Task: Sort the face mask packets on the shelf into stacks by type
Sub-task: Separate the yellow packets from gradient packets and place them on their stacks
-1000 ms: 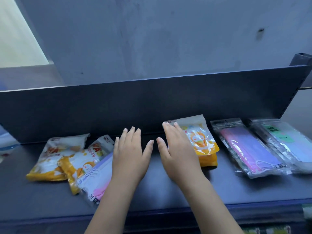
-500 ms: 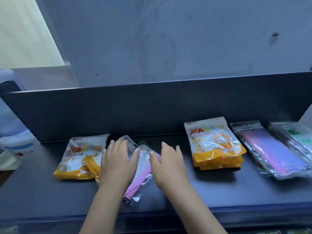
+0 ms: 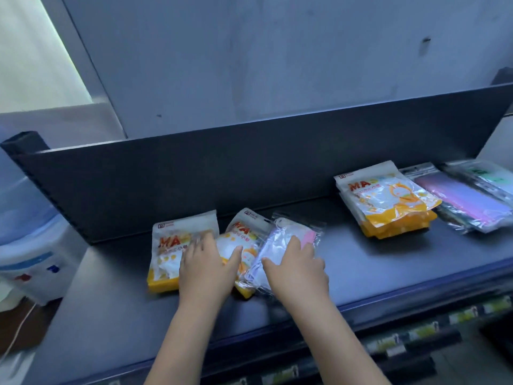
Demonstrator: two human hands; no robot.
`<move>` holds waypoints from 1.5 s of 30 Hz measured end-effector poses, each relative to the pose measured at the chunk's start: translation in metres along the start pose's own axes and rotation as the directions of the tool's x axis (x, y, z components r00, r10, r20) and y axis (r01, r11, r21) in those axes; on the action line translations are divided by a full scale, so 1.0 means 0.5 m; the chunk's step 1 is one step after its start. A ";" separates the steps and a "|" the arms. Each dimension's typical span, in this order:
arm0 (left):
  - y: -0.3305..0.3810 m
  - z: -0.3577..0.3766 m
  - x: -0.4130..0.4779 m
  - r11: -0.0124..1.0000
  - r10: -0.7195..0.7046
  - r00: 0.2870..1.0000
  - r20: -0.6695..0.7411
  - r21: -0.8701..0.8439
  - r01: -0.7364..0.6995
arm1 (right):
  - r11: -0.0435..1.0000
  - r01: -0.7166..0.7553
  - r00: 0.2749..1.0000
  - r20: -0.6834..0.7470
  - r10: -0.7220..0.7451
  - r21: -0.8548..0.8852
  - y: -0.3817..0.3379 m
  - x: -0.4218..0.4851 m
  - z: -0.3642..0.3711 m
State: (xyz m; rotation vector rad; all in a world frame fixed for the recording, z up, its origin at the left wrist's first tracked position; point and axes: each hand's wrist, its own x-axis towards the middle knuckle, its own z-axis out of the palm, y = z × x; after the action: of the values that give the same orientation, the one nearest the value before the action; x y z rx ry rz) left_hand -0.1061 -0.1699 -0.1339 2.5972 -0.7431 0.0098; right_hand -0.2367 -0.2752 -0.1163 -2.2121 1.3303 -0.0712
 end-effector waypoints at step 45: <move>-0.083 -0.069 0.046 0.274 -0.100 0.916 0.388 -0.874 0.401 | 0.833 0.164 0.971 0.064 -0.232 0.528 -0.115 0.004 0.058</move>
State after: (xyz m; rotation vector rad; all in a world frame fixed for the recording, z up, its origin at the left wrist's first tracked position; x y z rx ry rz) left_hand -0.0616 -0.1358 -0.1167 1.4692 -0.2078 -0.6933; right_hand -0.1805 -0.2439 -0.1138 -1.8397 0.8734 -0.3264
